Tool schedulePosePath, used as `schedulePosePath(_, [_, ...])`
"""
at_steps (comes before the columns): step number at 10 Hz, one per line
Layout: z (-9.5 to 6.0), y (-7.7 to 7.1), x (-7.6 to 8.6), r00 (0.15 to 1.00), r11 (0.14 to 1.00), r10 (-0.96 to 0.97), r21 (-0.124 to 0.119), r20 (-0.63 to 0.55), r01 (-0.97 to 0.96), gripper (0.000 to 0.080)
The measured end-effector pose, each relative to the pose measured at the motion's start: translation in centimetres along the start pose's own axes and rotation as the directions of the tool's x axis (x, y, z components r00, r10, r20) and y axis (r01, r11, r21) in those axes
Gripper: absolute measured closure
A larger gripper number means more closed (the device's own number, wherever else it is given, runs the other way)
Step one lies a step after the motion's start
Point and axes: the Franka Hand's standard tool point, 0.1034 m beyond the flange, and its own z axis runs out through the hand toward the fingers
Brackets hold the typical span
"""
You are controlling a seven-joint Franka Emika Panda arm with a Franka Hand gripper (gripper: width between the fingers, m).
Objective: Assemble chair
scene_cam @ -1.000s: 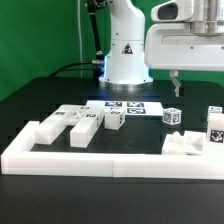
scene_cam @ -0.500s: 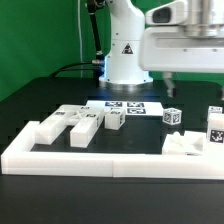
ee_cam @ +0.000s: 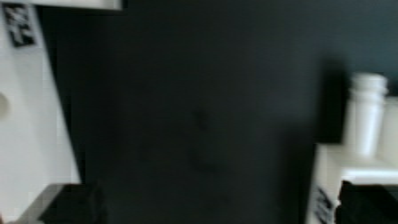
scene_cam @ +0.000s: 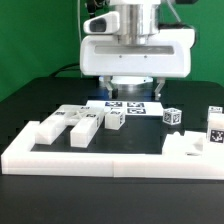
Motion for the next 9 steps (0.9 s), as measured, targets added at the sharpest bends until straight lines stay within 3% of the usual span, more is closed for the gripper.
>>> schedulePosePath(4, [0.2,0.2,-0.2,1.0,1.0,0.002,-0.002,0.005,-0.002,0.0151])
schedulePosePath(7, [2.0,4.2,-3.5,0.996,0.997,0.064,-0.034,0.067,-0.062,0.0151])
schedulePosePath(9, [2.6,6.7,-3.9,0.996,0.998,0.051,-0.039,0.073,-0.048,0.0151])
